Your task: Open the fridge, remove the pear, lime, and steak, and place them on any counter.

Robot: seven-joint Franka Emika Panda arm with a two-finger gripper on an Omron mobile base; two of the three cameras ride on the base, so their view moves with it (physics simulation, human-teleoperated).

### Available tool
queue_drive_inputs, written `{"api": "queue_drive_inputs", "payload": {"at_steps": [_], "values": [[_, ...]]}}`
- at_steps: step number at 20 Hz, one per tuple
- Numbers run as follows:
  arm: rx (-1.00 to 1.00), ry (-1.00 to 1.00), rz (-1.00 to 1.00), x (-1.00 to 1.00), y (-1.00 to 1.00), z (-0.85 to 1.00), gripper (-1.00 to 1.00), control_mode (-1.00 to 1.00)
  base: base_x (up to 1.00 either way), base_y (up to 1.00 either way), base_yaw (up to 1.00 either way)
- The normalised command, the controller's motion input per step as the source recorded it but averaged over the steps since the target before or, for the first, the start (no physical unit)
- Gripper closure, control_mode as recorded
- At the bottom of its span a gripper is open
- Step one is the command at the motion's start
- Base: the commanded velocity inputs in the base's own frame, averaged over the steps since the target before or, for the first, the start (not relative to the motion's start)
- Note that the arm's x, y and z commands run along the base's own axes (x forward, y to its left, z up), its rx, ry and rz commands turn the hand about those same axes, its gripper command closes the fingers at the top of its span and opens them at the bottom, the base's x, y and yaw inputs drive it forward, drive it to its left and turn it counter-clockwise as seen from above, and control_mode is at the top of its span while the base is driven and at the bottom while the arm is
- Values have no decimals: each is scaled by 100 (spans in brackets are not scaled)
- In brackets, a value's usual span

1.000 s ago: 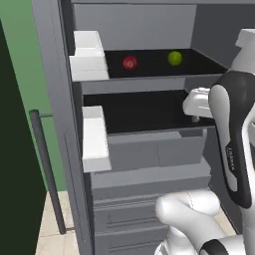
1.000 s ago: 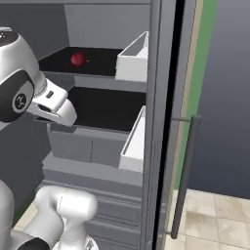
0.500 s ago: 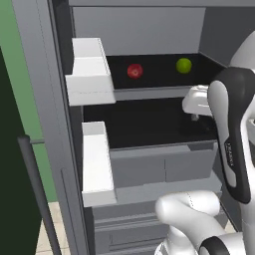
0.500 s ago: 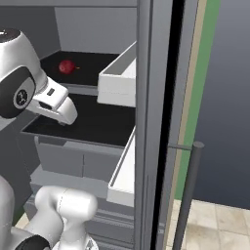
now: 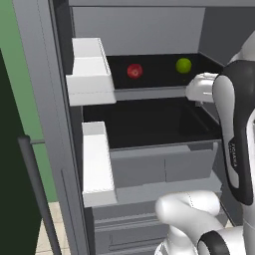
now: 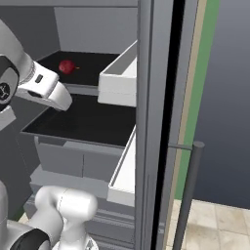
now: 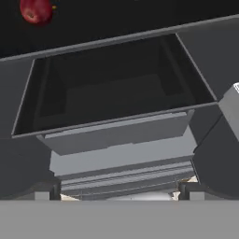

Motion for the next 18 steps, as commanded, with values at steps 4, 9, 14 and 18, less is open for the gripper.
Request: {"api": "queue_drive_inputs", "payload": {"at_steps": [4,9,14,18], "values": [[-10,-17,0,0,-3,99,-100,-100,0,0,0],[-5,-7,1,1,-29,64,-100,-100,0,0,0],[0,0,3,12,-40,5,-100,-100,0,0,0],[-1,3,0,25,0,-5,-100,-100,0,0,0]]}}
